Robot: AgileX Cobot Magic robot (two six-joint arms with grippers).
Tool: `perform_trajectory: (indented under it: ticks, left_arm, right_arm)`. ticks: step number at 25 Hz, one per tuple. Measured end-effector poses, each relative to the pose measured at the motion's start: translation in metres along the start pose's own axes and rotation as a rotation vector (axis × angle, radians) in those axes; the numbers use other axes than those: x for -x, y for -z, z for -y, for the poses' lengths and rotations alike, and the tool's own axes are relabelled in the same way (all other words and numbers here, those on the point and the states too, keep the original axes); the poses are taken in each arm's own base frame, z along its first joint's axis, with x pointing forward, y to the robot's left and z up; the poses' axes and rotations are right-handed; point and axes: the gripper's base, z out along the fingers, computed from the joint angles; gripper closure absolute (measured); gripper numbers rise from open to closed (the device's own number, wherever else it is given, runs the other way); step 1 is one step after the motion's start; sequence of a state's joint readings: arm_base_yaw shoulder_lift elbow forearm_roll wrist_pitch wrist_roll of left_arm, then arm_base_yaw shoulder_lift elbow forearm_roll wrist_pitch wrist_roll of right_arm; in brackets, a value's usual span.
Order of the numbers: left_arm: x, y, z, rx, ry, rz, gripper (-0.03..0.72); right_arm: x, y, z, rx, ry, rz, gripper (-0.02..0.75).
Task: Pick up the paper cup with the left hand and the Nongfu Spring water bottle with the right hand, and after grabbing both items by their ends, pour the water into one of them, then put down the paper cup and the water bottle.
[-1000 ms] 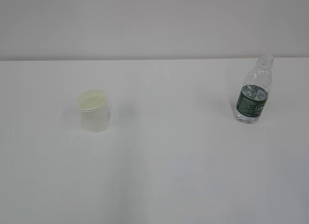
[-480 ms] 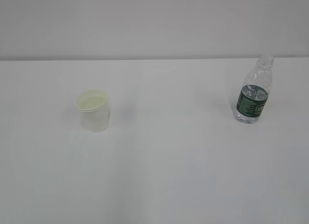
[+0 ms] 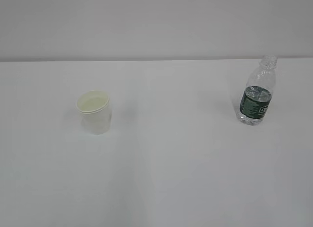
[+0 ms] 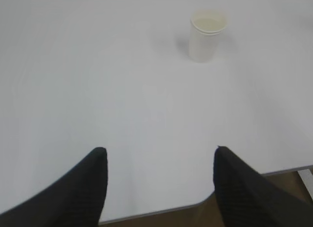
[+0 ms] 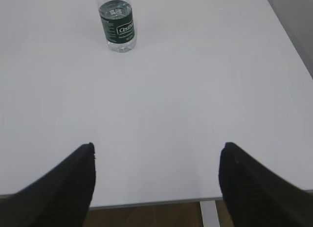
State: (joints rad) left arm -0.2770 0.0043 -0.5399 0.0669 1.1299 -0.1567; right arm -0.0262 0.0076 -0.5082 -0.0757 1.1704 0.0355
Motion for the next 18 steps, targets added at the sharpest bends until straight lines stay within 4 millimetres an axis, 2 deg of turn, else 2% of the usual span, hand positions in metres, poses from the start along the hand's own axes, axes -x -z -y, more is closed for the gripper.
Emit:
perform_trajectory:
  ticks: [18]
  left_arm:
    - [0.0002,-0.0019,-0.0007,0.008,-0.005,0.010,0.205]
  right_arm:
    - [-0.0001,-0.0030,-0.0003,0.001,0.001,0.009,0.150]
